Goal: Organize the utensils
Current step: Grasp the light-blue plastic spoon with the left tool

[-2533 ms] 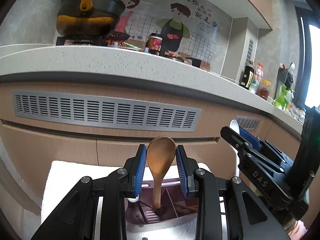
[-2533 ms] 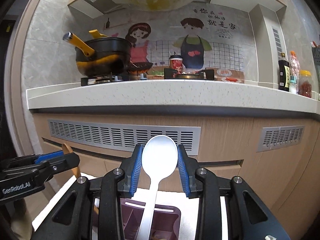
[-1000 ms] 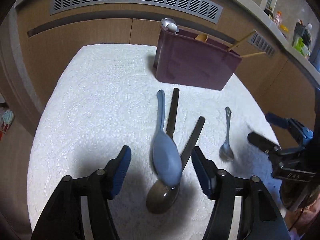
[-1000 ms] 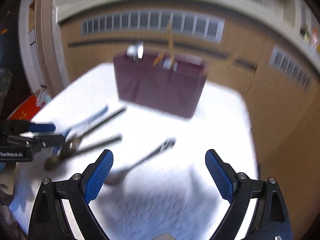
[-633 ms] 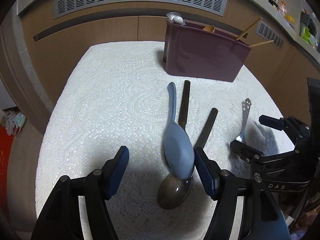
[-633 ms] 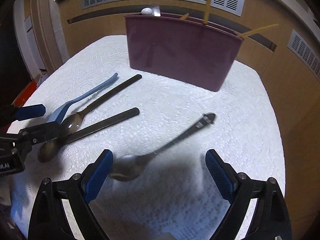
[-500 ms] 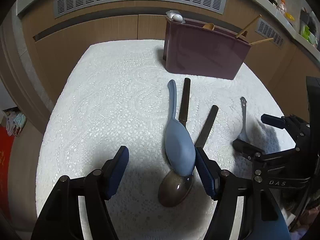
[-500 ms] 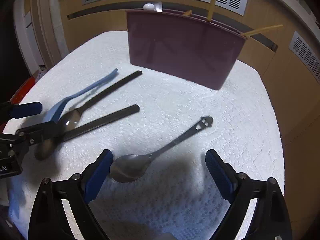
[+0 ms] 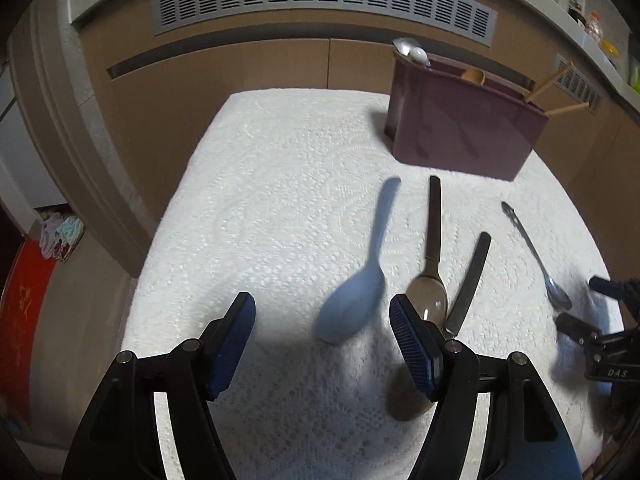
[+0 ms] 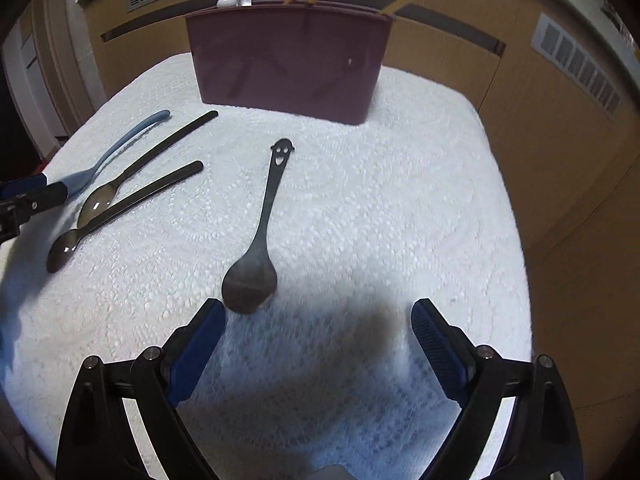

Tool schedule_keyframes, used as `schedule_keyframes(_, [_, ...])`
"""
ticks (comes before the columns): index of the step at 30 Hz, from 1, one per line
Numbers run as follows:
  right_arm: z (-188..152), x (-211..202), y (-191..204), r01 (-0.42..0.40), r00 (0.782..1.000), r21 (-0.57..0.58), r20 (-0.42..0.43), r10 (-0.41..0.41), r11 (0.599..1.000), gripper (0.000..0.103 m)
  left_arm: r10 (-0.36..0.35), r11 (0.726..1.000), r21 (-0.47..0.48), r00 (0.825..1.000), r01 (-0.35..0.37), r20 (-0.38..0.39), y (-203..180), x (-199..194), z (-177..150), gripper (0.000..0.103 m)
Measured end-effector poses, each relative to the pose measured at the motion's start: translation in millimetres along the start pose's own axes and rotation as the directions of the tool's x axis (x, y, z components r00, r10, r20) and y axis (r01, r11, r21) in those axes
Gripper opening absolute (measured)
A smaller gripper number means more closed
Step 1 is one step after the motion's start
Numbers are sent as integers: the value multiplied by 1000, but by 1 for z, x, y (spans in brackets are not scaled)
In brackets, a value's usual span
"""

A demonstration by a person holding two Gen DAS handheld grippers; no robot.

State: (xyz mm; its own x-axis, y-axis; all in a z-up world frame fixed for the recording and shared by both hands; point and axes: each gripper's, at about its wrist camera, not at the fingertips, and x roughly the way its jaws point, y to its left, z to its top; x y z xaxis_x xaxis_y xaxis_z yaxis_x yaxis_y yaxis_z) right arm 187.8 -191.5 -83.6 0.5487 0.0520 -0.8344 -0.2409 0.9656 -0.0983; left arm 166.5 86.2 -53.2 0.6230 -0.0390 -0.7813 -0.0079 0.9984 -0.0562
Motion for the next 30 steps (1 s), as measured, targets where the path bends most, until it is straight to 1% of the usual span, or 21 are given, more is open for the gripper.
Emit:
schedule_keyframes(1, [-1,1,-2,-13,1000,14,-5,13,1000,95,-9,1000,-1,1000,9,7,0,-3,1,70])
schedule_keyframes(3, [-2,2,-5,-27,999,37,-16,28,999,101,-53,998,14,998,53,18,-3,-9,1,70])
schedule_keyframes(6, [-5,3,-6,-40,999,42,-24,41,998,102,-127,989,71,992,126,5,-17,-16,-8,70])
schedule_keyframes(8, [-6,2,-5,-42,999,36,-18,43,998,102,-169,978,118,986,169,-7,-29,-21,-17,70])
schedule_keyframes(11, [-8,2,-5,-47,999,34,-15,48,998,103,-230,953,200,973,228,-13,-48,-26,-27,70])
schedule_keyframes(13, [-9,1,-4,-51,999,29,-17,52,998,103,-268,939,217,963,267,-28,-55,-24,-27,68])
schedule_keyframes(15, [-9,1,-4,-54,998,19,-20,55,998,103,-274,939,203,960,279,-49,-55,-17,-22,67])
schedule_keyframes(18, [-11,0,-5,-62,998,14,-19,62,998,103,-266,945,178,962,274,-65,-51,-9,-15,67])
schedule_keyframes(19, [-13,0,-5,-63,998,17,-11,63,998,103,-256,950,170,965,263,-66,-50,-5,-13,67])
schedule_keyframes(21, [-16,-2,-5,-62,998,23,-1,62,998,103,-210,965,143,974,221,-83,-49,5,-10,67])
schedule_keyframes(23, [-17,-3,-5,-65,998,30,-7,66,997,103,-200,971,116,974,211,-104,-45,12,-12,67])
schedule_keyframes(24, [-19,-3,-5,-66,998,29,-10,67,997,103,-203,972,101,973,214,-114,-43,14,-13,67])
schedule_keyframes(26, [-20,-4,-5,-69,997,20,-17,69,997,103,-205,973,86,973,215,-108,-40,12,-16,67])
schedule_keyframes(28, [-20,-4,-4,-73,997,4,-18,73,997,103,-228,970,56,967,235,-112,-38,9,-19,68])
schedule_keyframes(30, [-20,-4,-4,-72,997,7,-10,72,997,103,-274,960,29,953,280,-125,-38,7,-21,69])
